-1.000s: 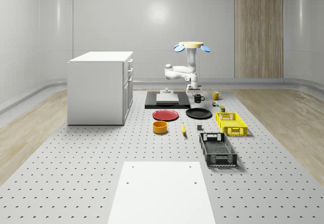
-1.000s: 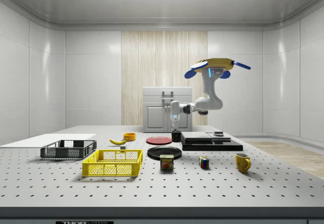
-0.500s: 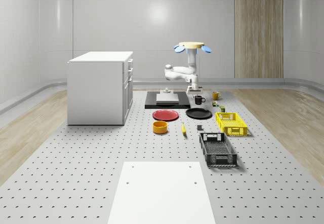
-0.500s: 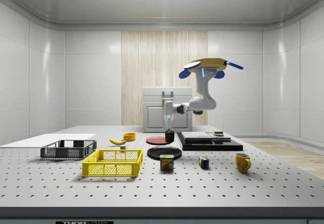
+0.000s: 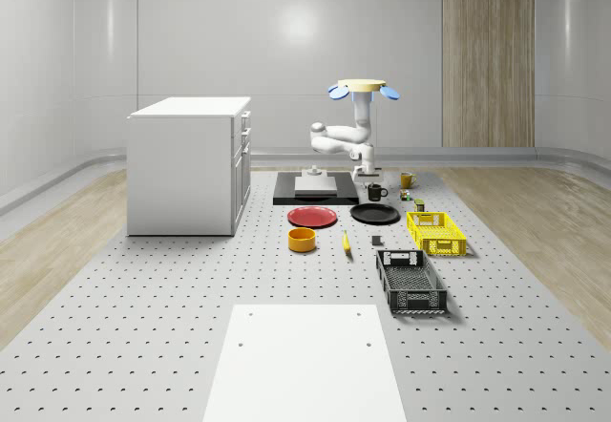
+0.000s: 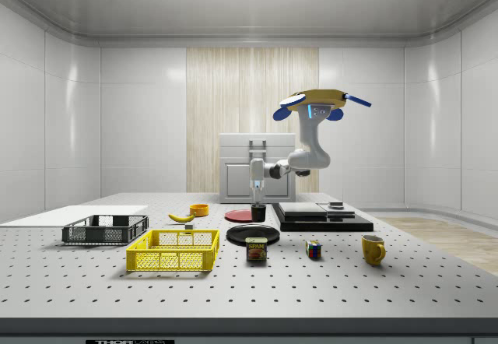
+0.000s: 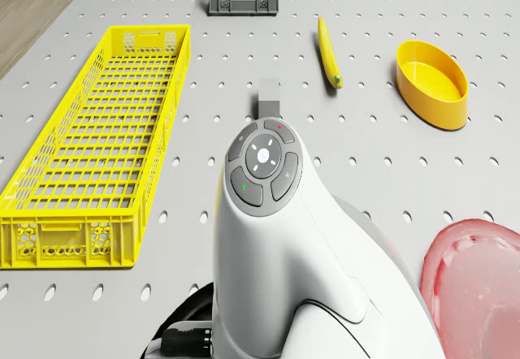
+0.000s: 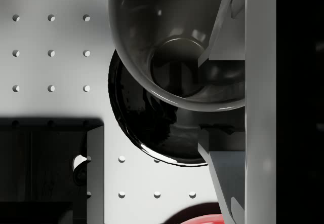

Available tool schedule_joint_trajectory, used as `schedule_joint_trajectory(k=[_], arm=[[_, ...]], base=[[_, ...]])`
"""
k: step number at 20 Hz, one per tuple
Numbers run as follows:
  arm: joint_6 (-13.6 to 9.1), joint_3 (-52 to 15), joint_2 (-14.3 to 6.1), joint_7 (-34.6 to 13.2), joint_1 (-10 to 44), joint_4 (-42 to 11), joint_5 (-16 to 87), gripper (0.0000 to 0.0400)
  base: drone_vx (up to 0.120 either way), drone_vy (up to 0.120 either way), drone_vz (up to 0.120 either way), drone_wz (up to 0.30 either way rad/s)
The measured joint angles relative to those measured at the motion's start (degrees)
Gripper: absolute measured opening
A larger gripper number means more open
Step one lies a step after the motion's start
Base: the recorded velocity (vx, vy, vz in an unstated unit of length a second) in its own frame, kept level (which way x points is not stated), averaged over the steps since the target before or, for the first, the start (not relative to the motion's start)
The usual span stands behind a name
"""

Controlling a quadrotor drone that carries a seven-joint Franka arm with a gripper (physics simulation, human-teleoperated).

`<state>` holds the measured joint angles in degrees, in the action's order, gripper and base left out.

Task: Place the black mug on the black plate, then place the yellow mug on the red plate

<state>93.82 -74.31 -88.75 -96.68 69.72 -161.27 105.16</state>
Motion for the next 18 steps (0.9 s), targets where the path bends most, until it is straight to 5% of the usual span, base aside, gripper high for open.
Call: schedule_joint_trajectory(k=[16,18], arm=[[4.54,12.18,1.21,0.01,2.61,4.55,11.50,0.0110],[4.85,13.23,1.54,0.06,2.84,5.10,12.54,0.0224]], base=[[0.000,0.000,0.000,0.000],[0.000,0.000,0.000,0.000]])
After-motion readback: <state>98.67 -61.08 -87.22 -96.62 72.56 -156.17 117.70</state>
